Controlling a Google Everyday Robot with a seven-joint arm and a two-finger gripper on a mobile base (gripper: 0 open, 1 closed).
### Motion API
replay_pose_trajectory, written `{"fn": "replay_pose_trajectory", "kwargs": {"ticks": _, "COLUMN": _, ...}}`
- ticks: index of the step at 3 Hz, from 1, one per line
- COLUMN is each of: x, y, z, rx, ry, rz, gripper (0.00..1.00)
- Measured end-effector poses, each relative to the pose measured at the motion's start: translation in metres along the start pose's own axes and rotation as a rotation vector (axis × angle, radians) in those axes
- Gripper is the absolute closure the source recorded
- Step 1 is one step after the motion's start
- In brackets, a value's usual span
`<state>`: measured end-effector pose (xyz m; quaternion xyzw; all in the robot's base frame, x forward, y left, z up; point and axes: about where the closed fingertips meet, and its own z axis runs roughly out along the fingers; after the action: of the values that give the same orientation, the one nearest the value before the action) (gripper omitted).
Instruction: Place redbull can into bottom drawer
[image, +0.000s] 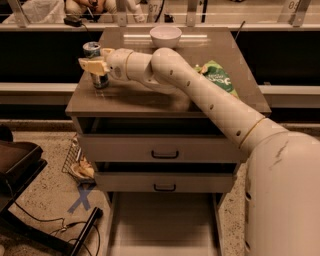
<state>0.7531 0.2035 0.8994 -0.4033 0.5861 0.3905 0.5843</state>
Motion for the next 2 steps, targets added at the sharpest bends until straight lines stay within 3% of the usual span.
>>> {"fn": "replay_pose_trajectory", "kwargs": {"ticks": 1, "x": -0.0001, "y": 0.0022, "z": 0.0024, "rx": -0.005, "ry": 0.000, "rz": 0.000, "gripper": 0.87}}
{"fn": "replay_pose_trajectory", "kwargs": {"ticks": 2, "x": -0.0064, "y": 0.0053, "z": 0.0015, "rx": -0.008, "ry": -0.007, "rz": -0.005, "gripper": 1.00}}
